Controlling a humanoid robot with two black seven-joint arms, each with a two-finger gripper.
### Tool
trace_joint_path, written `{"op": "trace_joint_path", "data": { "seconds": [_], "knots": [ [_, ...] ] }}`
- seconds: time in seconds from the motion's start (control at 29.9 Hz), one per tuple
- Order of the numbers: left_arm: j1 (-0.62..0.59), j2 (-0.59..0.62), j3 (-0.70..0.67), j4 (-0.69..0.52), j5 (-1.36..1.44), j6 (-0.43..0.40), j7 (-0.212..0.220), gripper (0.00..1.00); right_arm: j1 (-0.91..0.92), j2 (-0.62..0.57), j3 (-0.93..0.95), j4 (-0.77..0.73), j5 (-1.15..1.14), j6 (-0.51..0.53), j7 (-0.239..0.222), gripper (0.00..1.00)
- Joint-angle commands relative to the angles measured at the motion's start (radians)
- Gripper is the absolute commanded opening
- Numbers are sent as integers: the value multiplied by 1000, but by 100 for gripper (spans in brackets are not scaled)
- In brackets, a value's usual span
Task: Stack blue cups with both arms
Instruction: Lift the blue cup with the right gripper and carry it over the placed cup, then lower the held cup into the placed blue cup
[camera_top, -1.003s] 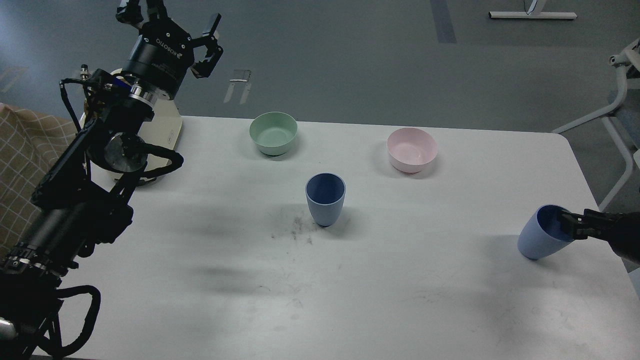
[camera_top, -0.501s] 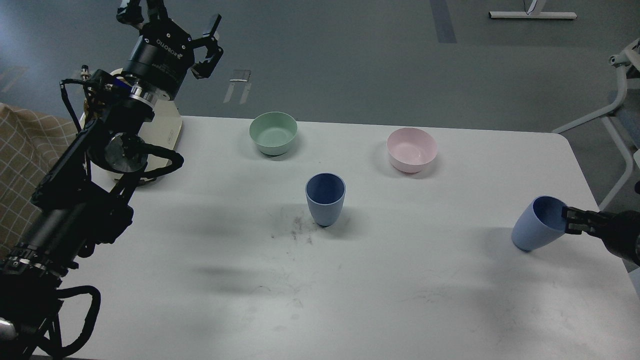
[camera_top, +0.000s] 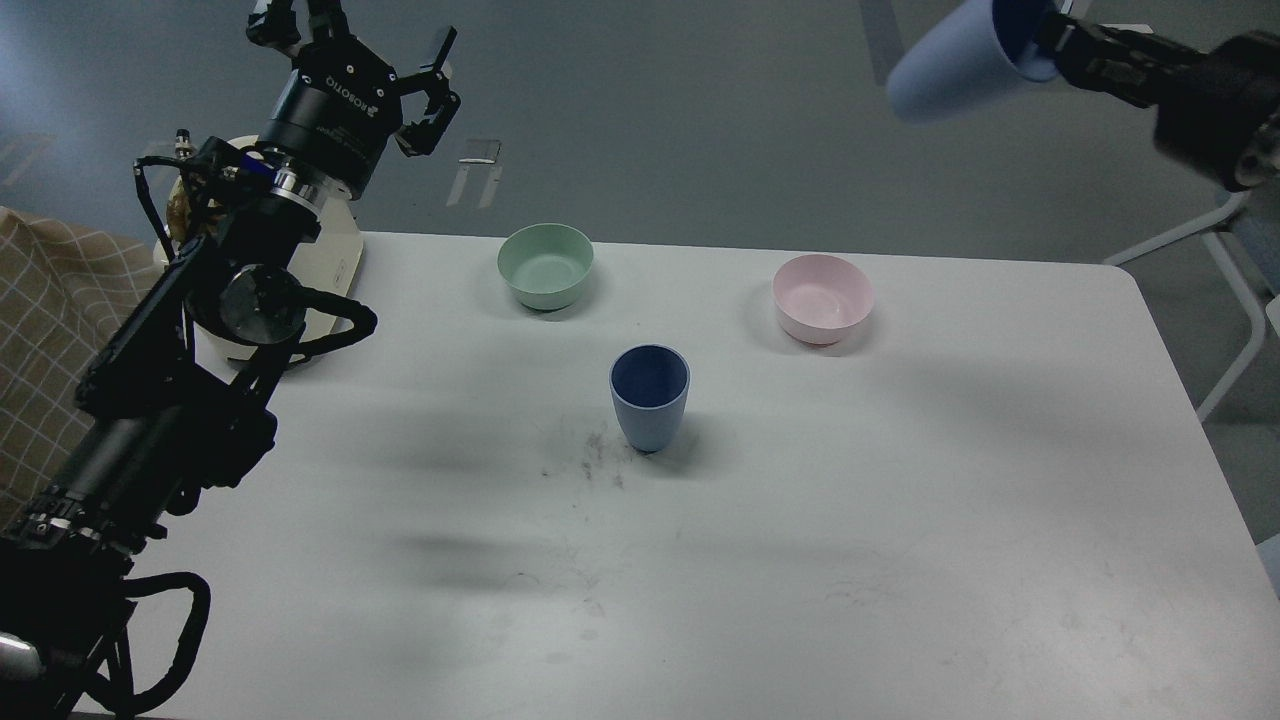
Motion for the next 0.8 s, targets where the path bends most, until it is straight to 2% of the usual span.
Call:
{"op": "trace_joint_path", "data": {
  "seconds": [0.0, 0.1, 0.2, 0.37, 0.77],
  "knots": [
    [0, -1, -2, 1, -2, 0, -3, 98, 106, 192, -181, -12, -9, 0, -43, 0],
    [-1, 7, -2, 1, -2, 0, -3, 98, 124, 304, -305, -51, -32, 0, -62, 0],
    [-1, 10, -3, 1, -2, 0, -3, 98, 127, 344, -393, -62, -75, 0, -63, 0],
    [-1, 16, -6, 1, -3, 0, -5, 98, 147, 338, -485, -62, -132, 0, -65, 0],
    [-3, 3, -5, 1, -2, 0, -6, 98, 138, 252, -547, -61, -133, 0, -82, 0]
  ]
}}
